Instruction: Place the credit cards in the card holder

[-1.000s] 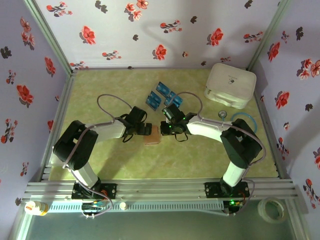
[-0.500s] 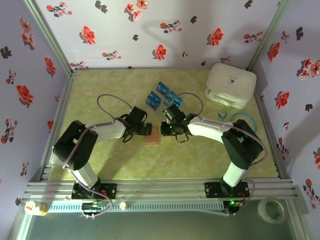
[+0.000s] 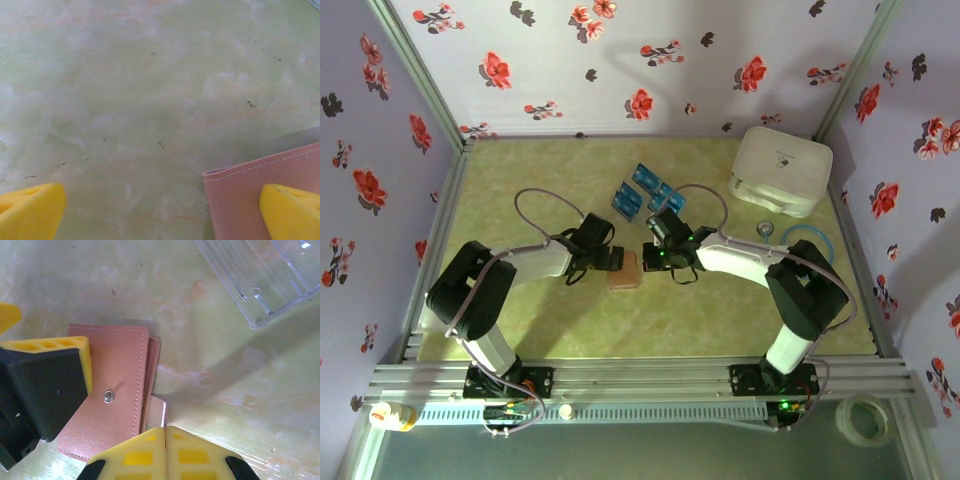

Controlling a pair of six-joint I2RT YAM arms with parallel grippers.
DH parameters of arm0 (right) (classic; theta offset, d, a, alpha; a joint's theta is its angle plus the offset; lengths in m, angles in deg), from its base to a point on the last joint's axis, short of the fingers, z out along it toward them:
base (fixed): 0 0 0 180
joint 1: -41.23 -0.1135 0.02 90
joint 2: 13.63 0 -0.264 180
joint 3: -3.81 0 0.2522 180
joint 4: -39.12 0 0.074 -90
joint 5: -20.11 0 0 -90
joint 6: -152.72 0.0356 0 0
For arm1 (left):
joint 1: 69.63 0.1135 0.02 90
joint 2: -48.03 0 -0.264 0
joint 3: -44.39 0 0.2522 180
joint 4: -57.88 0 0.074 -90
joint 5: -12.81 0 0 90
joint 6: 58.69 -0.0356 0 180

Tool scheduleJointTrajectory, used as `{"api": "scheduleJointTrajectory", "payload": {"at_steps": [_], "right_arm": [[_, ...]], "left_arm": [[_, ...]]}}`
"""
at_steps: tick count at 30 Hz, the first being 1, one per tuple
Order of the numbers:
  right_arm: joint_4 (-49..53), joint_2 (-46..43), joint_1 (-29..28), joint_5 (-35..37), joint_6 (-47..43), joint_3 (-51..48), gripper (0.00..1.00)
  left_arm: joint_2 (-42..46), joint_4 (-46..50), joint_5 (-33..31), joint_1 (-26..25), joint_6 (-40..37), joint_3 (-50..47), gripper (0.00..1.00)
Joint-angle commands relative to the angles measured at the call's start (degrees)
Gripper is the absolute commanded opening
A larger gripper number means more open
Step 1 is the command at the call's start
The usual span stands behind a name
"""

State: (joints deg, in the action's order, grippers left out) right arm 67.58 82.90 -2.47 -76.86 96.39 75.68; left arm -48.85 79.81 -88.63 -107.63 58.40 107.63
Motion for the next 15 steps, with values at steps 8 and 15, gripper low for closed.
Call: {"api": "scheduleJointTrajectory", "payload": {"at_steps": [8, 15], "right_arm": [[-7.7, 2.05, 0.49, -7.42, 4.91, 0.48, 0.0], [-13.78, 5.7, 0.44, -10.27, 8.78, 0.2, 0.0]], "left_arm": [[-0.76, 3.84, -2.53, -0.42, 0.22, -1.91, 1.0], [-1.02, 3.79, -2.53, -0.69, 0.46, -1.78, 1.0]]}}
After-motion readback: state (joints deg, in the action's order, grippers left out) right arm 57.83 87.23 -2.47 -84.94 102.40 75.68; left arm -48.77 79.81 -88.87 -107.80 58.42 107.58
